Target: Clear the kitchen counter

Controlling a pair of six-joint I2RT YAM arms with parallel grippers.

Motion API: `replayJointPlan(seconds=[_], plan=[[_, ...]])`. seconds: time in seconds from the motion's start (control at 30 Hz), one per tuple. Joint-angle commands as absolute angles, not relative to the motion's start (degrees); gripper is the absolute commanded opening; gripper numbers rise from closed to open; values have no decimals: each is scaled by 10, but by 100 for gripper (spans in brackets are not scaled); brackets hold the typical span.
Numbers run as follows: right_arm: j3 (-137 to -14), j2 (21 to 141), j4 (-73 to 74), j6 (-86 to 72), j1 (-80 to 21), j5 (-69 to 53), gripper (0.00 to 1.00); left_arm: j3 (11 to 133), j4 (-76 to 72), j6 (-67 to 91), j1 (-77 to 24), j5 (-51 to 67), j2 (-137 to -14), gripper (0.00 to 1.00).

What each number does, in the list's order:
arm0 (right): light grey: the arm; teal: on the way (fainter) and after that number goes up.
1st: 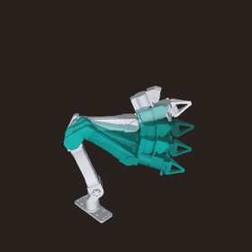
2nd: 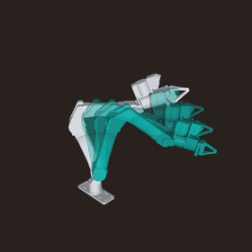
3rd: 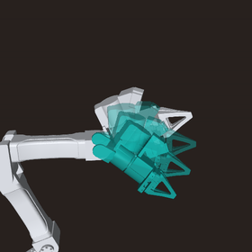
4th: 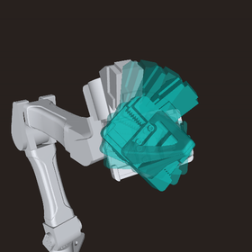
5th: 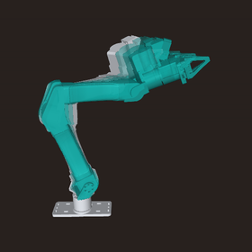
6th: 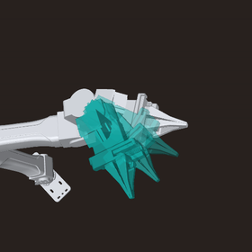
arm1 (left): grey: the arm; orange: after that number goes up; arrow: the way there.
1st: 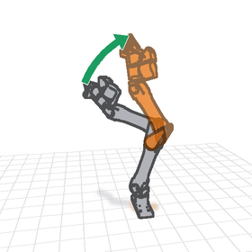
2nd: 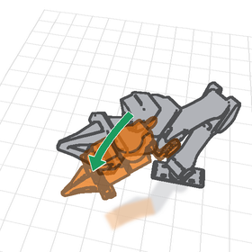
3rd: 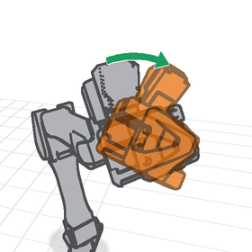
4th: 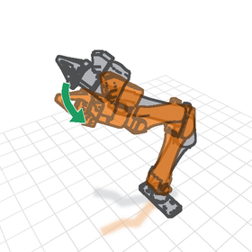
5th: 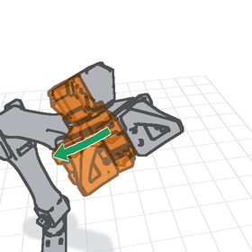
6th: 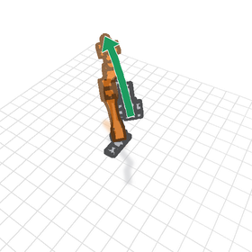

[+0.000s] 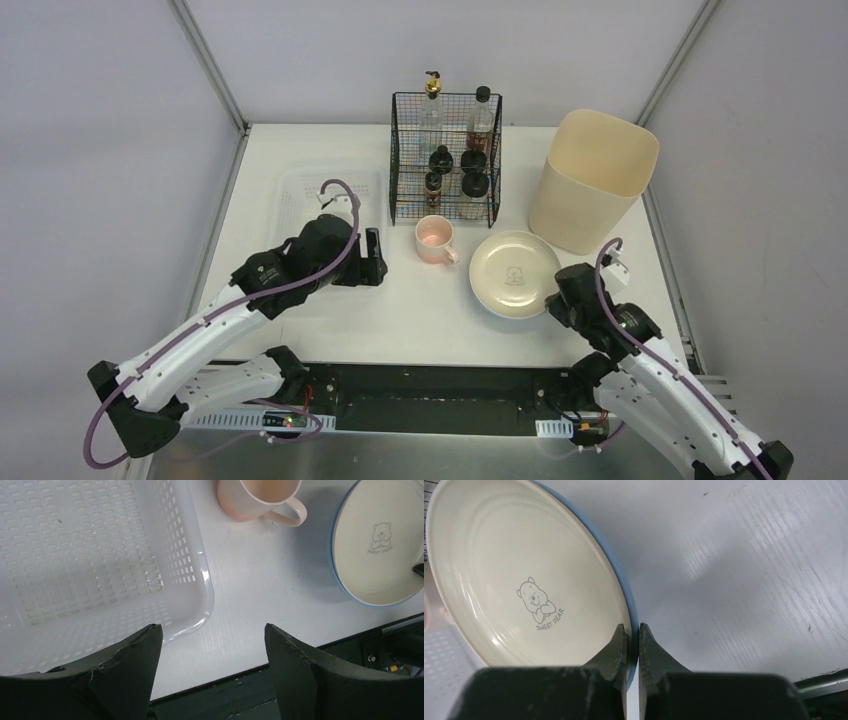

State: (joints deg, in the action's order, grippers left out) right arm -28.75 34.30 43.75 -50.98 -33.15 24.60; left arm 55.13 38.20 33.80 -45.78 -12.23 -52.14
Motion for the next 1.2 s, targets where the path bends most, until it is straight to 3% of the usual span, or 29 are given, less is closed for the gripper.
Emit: replayJointPlan(seconds=[0.0,0.13,0.23,0.3,0.77,1.17], plan=[[-370,320,475,-475,-332,249,0,585,407,325,-461,-140,-500,77],[-416,331,478,-444,-332,214,0,602,428,315,-461,-166,-486,79],[-456,361,477,-420,-337,184,0,618,449,307,-461,-177,-474,96],[-481,381,468,-409,-345,175,0,621,457,302,-461,-185,-461,99],[-719,644,383,-365,-502,201,0,586,480,258,-461,-172,-326,99],[-976,934,341,-368,-554,166,0,508,474,278,-461,-130,-213,99]])
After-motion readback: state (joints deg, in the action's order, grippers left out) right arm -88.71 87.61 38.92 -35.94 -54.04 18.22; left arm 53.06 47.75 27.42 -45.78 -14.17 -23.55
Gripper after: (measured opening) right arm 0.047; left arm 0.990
